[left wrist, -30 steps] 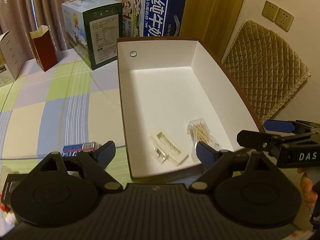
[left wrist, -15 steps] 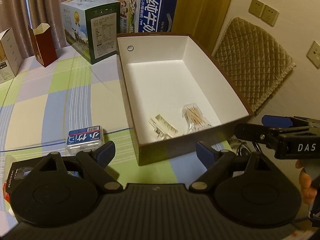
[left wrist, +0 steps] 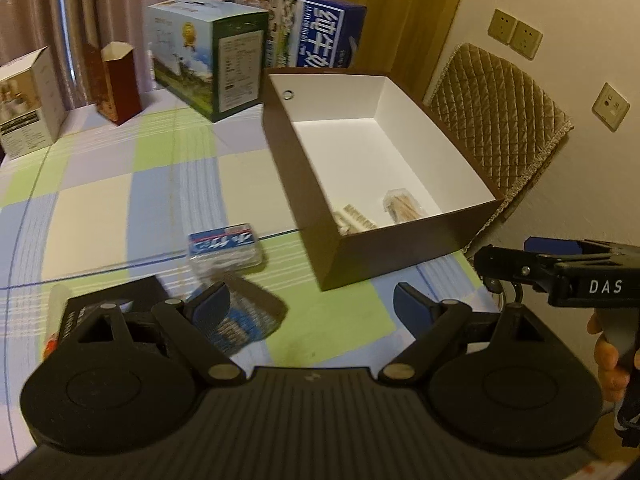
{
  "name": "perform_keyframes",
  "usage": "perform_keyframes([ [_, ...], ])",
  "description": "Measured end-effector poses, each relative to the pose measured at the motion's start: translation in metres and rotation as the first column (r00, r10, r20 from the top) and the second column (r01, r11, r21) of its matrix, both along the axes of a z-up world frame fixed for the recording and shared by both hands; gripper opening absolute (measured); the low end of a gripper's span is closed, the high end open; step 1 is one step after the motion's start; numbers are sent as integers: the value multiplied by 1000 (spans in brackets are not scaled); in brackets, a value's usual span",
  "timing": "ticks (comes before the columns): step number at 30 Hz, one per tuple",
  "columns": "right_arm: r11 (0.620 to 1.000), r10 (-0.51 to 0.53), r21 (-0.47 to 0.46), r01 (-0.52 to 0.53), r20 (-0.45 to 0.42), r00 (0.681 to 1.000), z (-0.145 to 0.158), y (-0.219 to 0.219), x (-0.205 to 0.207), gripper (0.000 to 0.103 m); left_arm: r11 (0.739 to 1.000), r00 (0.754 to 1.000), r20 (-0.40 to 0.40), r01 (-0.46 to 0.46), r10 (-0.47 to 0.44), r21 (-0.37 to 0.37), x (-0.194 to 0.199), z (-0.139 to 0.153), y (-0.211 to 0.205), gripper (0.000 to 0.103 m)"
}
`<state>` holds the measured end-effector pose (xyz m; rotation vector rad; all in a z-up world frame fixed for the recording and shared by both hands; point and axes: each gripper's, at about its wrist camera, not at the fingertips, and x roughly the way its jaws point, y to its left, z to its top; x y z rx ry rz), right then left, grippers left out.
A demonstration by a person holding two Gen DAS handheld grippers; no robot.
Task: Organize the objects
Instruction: 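Withdraw both tools from the box back over the table items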
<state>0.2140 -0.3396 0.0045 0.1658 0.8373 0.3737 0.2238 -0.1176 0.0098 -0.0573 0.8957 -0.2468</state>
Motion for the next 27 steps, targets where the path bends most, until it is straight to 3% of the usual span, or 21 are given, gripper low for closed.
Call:
perform_keyframes([
  [14,995,100,-1,-100,-48,994,-21,66,-21,101,991,990,-28,-135,135,18,-53,-11,92,90],
  [27,971,233,-42,-235,-42,972,-42,121,-31,101,954,952,-62,-299,300,34,-87,-28,156,90],
])
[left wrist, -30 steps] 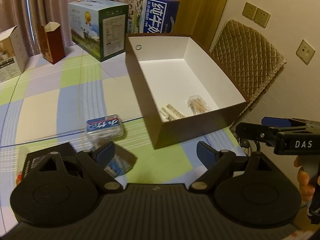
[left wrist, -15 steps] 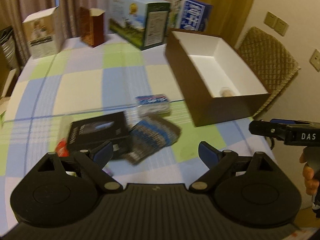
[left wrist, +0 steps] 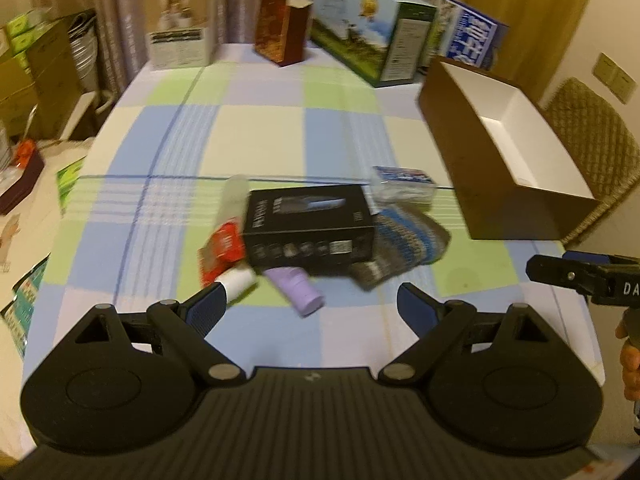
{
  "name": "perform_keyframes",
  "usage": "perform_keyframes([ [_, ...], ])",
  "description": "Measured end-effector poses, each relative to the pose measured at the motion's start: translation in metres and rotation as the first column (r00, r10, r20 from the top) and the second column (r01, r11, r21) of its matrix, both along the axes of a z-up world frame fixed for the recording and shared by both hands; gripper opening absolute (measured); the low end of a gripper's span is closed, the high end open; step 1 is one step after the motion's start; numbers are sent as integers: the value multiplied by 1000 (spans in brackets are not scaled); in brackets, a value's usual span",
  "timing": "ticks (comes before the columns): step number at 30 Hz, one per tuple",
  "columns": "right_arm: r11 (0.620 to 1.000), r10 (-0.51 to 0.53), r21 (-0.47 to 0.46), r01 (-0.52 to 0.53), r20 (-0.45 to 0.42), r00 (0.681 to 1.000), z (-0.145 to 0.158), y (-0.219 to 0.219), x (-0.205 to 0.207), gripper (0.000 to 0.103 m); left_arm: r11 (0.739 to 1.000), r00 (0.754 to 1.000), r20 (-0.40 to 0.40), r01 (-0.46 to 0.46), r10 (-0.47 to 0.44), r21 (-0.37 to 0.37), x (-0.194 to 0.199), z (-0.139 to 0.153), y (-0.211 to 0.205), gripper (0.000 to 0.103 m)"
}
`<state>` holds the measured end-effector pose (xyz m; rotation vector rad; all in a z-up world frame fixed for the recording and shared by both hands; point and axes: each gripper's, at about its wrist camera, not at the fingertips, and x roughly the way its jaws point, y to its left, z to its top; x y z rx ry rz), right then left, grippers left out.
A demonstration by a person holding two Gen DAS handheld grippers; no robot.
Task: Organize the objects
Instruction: 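Withdraw both tools from the box back over the table items, then grasp the black FLYCO box upright with the right tool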
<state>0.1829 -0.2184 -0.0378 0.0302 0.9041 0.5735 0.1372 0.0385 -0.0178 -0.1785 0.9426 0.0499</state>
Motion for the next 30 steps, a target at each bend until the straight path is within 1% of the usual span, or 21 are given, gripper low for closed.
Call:
perform_keyframes([
  [4,995,93,-49,-90,66,994,-9,25,-5,101,999,999,-14,-46,47,8,-6,-6,17,90],
  [10,966,235,-149,-212,157,959,-28,63,-6,101,993,993,-22,-114,115,24,-10,-21,44,90],
  [12,952,278,-183,-244,191,941,-34,74,-6,100,990,991,-23,-134,135,35,-10,-27,53,90],
  [15,923,352,-249,-292,244,904,-45,90,-7,92,985,985,-34,-165,167,40,-10,-38,66,90],
  [18,884,430,-330,-332,290,855,-58,105,-9,88,980,979,-48,-196,198,31,-10,-49,79,90],
  [21,830,514,-424,-363,325,794,-73,122,-17,83,977,975,-61,-213,215,32,-10,-59,87,90],
  [23,791,566,-483,-374,348,747,-82,133,-23,79,976,974,-68,-215,217,31,-8,-66,91,90],
  [25,756,612,-532,-381,367,701,-91,141,-27,79,975,972,-80,-218,220,34,-7,-71,95,90],
  [26,740,630,-554,-381,372,682,-94,145,-29,78,975,972,-85,-219,221,34,-5,-73,97,90],
  [30,648,716,-668,-366,371,592,-115,162,-36,78,975,970,-100,-221,223,34,-1,-79,103,90],
])
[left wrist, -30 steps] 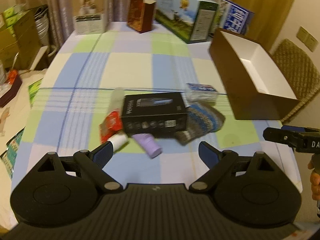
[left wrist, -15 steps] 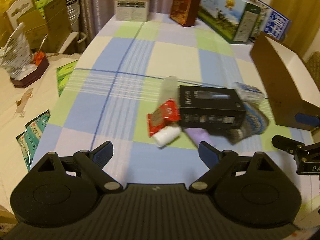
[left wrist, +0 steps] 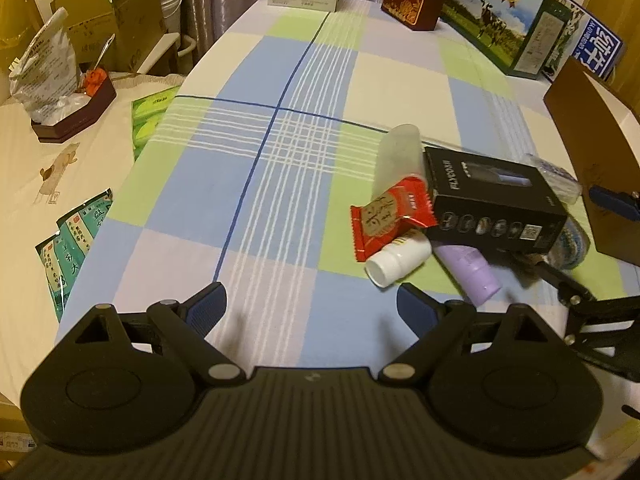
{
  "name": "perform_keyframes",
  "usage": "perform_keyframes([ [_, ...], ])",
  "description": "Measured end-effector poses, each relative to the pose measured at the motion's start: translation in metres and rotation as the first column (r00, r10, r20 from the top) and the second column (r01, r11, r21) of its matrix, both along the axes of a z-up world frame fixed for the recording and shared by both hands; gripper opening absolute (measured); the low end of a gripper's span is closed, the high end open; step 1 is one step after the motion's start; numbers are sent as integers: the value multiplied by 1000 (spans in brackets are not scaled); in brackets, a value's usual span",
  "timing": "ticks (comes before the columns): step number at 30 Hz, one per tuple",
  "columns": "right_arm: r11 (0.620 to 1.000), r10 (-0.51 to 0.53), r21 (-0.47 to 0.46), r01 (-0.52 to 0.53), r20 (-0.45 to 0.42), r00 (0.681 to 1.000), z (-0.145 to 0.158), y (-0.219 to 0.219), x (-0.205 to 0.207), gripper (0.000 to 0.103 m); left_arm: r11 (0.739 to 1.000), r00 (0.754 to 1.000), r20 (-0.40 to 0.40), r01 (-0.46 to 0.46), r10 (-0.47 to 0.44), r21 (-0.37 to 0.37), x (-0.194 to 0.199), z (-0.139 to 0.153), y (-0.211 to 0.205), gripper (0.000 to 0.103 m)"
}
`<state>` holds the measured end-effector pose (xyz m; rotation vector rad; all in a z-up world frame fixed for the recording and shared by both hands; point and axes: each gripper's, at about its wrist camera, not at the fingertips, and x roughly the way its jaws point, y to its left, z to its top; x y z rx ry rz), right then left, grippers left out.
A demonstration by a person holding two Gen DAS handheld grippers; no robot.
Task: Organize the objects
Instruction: 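Grasp the black FLYCO box upright with the right tool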
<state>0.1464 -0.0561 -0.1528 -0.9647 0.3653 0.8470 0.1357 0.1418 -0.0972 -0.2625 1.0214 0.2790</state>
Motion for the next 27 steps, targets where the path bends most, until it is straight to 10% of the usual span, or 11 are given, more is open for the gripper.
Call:
perform_keyframes([
  [9,977,131,-194,-93,196,972,-46,21,3,56,1000,1000,-7,21,-21,-7,8,-7,3,90],
  [17,996,-74,38,81,-154,985,13,13,58,48,996,996,1,90,-90,-5,17,-14,-13,89],
  [23,874,-289,159,460,-590,754,47,-13,122,40,995,995,-11,104,-104,-13,31,-22,-22,82],
  [27,830,-314,162,533,-654,688,54,-25,133,40,997,998,-22,53,-54,-52,40,-25,-23,79],
])
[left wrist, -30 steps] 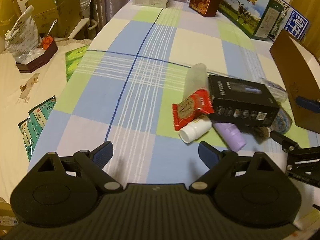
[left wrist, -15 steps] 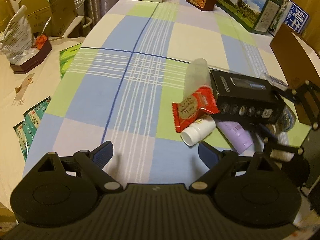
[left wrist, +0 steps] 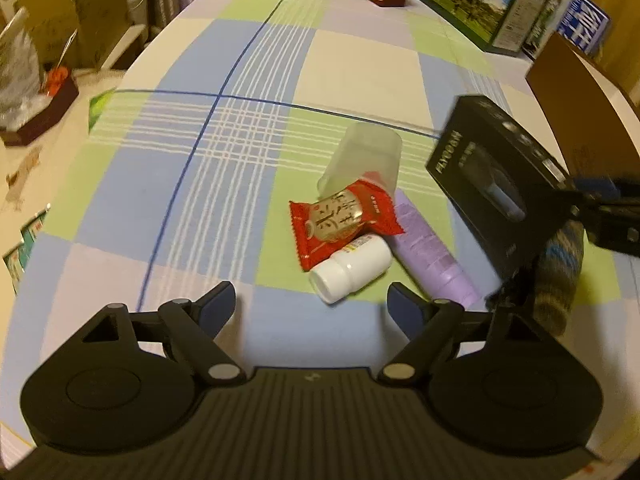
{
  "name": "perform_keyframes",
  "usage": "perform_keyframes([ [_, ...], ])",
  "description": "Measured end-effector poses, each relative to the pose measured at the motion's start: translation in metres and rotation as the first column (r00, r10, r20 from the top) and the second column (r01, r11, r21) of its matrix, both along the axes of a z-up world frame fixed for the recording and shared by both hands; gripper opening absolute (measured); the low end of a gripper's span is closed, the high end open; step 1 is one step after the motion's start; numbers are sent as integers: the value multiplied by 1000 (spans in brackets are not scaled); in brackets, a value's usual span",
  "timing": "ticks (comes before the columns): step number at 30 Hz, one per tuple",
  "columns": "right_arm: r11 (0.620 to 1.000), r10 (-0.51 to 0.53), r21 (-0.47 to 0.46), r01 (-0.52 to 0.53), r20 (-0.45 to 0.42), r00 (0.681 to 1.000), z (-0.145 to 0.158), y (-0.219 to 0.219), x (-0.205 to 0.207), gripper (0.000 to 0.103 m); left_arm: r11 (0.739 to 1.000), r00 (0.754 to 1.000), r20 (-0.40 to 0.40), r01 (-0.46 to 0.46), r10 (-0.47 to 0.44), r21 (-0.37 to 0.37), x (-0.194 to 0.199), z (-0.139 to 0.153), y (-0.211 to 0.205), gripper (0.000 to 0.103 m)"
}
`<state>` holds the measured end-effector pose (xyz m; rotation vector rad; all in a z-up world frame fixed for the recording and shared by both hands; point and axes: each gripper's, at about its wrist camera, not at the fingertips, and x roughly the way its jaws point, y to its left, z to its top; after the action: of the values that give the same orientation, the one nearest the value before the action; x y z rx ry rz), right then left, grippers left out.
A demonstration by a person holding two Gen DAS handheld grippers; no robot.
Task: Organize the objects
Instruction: 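Grasp the white pill bottle with the left tool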
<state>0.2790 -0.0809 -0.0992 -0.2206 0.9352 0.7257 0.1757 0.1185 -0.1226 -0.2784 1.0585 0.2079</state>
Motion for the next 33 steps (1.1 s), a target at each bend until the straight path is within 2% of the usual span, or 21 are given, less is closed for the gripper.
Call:
perform_keyframes([
  [4,1000,-18,12,18,-10,1000,-2,-6,-2,41,997,997,-16,-69,69,-23,10,-4,-2,74],
  [13,1000,-19,21,19,-13,1000,-4,-13,-10,41,988,988,-33,-151,150,-40,31,-9,-13,72],
  [15,1000,-13,22,13,-14,1000,-4,-13,-10,41,987,987,-38,-155,154,-31,33,-10,-14,63],
  [16,1000,-8,24,8,-13,1000,-4,-13,-10,41,987,987,-40,-157,155,-32,33,-11,-13,54],
  [17,1000,-3,25,3,-12,1000,-4,-12,-10,42,987,987,-41,-157,156,-38,32,-11,-11,50],
  [19,1000,8,24,-8,-10,1000,-3,-10,-9,43,987,988,-38,-152,151,-41,27,-10,-8,47],
  [25,1000,27,0,-27,13,1000,-2,-2,-5,57,993,993,-26,-119,119,-9,8,-9,0,47],
  [33,998,45,-50,-43,42,998,-9,17,2,58,992,994,-8,-112,113,50,-3,-6,10,47],
])
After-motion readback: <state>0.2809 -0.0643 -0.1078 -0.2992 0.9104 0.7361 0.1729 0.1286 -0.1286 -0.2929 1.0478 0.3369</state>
